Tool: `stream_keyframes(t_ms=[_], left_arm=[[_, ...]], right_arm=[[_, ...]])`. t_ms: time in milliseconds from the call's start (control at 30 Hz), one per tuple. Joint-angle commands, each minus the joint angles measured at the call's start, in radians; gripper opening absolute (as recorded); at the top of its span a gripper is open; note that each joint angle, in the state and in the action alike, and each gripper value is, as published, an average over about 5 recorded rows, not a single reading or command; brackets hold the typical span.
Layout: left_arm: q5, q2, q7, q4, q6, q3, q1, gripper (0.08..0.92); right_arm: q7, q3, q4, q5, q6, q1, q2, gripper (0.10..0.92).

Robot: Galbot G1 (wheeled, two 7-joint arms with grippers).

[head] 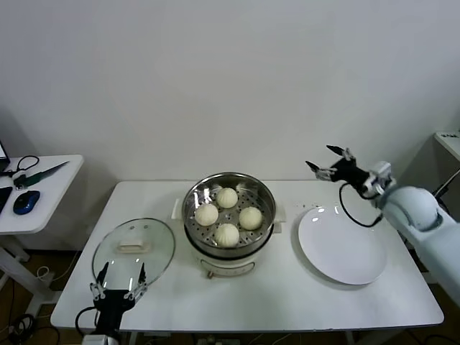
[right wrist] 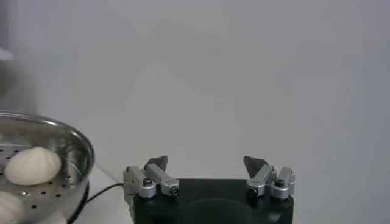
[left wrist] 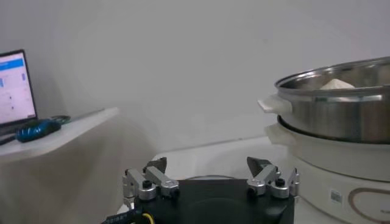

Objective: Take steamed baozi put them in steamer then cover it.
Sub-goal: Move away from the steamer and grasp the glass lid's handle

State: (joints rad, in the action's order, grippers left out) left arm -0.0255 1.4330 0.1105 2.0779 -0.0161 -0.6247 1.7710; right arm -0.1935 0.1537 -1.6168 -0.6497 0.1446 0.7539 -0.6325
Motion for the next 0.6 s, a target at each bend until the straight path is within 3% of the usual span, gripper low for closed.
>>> stream_keyframes(t_ms=[33, 600], left_arm=[[-0.034, -0.011, 0.001, -0.005, -0.021, -0.001, -0.005, 0.823], [-0.164, -0.029, 0.029, -0.059, -0.085, -0.007, -0.025, 0.823]], right_arm=[[0.069, 0.570, -0.070, 0.093, -0.239, 0.710, -0.200, 0.823], [0.032, 0.506, -0.047, 0.267, -0.508, 0.852, -0.568, 0.823]])
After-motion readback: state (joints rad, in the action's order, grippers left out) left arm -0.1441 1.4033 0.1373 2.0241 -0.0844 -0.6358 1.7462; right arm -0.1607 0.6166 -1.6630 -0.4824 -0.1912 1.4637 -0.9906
